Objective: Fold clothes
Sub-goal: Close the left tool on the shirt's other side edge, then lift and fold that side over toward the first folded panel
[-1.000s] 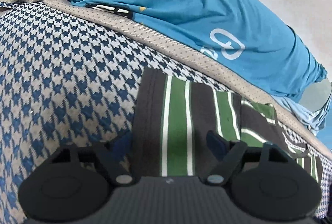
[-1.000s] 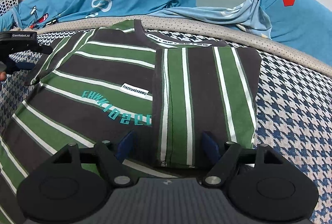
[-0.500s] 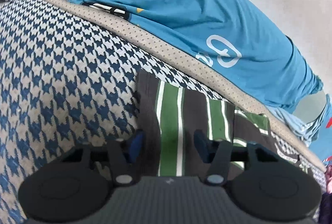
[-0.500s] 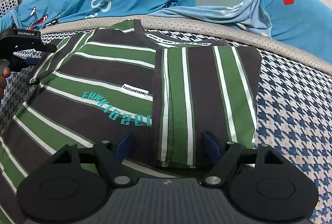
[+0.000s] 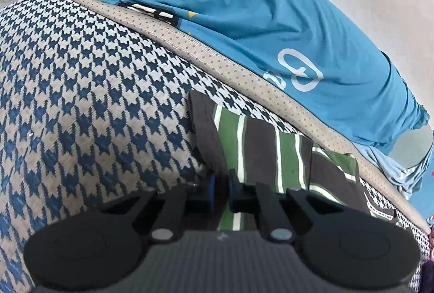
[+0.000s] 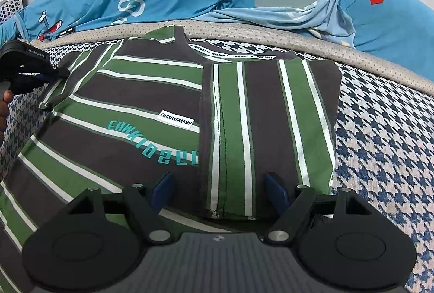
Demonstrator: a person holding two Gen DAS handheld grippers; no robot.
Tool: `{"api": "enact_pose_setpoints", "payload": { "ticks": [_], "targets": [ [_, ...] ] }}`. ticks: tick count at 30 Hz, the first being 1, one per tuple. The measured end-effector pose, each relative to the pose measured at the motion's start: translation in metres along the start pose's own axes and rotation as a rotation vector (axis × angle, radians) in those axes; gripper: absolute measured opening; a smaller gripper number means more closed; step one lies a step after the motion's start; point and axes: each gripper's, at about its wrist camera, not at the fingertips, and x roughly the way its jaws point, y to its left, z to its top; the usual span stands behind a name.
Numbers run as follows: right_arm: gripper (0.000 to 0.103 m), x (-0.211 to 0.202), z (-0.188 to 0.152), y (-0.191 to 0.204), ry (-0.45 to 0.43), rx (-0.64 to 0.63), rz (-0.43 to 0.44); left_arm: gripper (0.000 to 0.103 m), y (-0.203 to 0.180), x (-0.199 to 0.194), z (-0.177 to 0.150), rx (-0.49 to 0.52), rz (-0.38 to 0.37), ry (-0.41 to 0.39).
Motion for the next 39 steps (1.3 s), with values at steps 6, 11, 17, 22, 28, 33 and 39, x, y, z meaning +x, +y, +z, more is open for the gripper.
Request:
{"api": "enact_pose_setpoints", "payload": {
  "ticks": [6, 11, 17, 22, 28, 33, 39],
  "targets": [
    [0.074, 0.000, 0.000, -0.002, 0.001, 0.015, 0.005, 0.007, -0.017, -0.010, 0.004, 0.002, -0.033, -0.027],
    [0.074, 0.000, 0.000, -0.003, 0.001, 0.024, 0.007, 0.007, -0.038, -0.021, 0.006, 0.020, -0.076, -0.044],
    [0.074, 0.000, 0.000, -0.002, 0.001, 0.029, 0.006, 0.007, -0.075, -0.037, 0.004, 0.094, -0.162, -0.056],
    [0.074, 0.000, -0.001, -0.003, 0.000, 0.033, 0.007, 0.007, -0.106, -0.035, -0.014, 0.184, -0.228, 0.006],
    [0.074, 0.000, -0.001, -0.004, 0.000, 0.036, 0.008, 0.009, -0.128, -0.017, -0.047, 0.278, -0.250, 0.137],
    [0.074, 0.001, -0.002, -0.005, -0.001, 0.039, 0.011, 0.029, -0.129, -0.005, -0.060, 0.271, -0.243, 0.219],
    [0.074, 0.002, -0.002, -0.006, 0.000, 0.043, 0.013, 0.047, -0.131, -0.017, -0.050, 0.247, -0.267, 0.217]
  ]
}}
